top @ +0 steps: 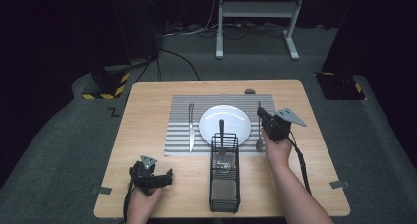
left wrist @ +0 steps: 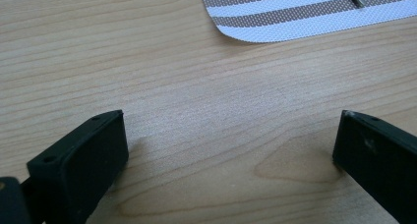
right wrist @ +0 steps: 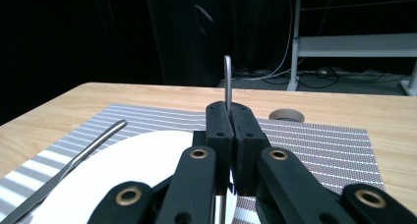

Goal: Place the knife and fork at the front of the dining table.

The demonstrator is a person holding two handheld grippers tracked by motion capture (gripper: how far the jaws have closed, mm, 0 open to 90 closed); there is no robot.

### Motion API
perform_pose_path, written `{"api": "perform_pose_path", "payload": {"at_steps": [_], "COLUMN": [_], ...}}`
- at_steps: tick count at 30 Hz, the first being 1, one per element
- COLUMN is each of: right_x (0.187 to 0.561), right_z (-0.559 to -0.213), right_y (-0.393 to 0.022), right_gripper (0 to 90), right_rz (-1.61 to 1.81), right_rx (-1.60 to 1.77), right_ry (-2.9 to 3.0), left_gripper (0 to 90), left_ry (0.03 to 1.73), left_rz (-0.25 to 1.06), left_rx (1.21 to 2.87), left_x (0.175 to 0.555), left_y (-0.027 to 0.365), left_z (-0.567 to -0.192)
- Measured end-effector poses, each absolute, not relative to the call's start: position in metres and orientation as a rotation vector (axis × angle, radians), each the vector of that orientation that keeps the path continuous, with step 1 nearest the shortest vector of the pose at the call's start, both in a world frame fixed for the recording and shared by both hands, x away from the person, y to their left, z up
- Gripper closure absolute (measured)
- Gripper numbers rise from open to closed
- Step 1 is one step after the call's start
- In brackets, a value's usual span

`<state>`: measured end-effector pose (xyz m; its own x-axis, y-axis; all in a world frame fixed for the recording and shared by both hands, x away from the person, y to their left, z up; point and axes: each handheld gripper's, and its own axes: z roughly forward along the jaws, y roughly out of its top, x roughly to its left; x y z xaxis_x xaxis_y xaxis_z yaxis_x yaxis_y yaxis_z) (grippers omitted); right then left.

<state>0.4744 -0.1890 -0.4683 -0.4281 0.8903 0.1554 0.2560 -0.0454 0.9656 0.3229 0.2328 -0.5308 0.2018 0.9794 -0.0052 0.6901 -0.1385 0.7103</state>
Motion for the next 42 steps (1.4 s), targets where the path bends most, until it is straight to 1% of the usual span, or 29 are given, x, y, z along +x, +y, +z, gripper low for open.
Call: {"api": "perform_pose_path", "payload": {"at_steps": [4,11,18,30,35,42], "right_x": [0.488,0.497,0.510,0.517,0.517,0.518], "right_z": [-0.477,-0.482,-0.496,-0.507,-0.507,-0.508], "right_y": [-0.190,-0.186,-0.189,-0.187,-0.183,-0.187], "right_gripper": [87.5,86.7,85.3,85.9,85.8,84.8], "right_rz": [1.517,1.488,1.461,1.447,1.421,1.380], "right_rx": [1.266,1.269,1.347,1.437,1.420,1.441], "right_ry": [1.679,1.702,1.718,1.715,1.718,1.741], "left_gripper": [0.1,0.2,0.1,0.0,0.0,0.0], "left_ry": [1.548,1.547,1.542,1.532,1.526,1.524], "left_rz": [0.641,0.639,0.638,0.636,0.631,0.630], "left_rx": [1.900,1.900,1.903,1.911,1.914,1.916], "left_x": [0.323,0.323,0.323,0.323,0.323,0.323], "left_y": [0.233,0.233,0.233,0.233,0.233,0.233], "left_z": [-0.531,-0.531,-0.531,-0.531,-0.531,-0.531]}}
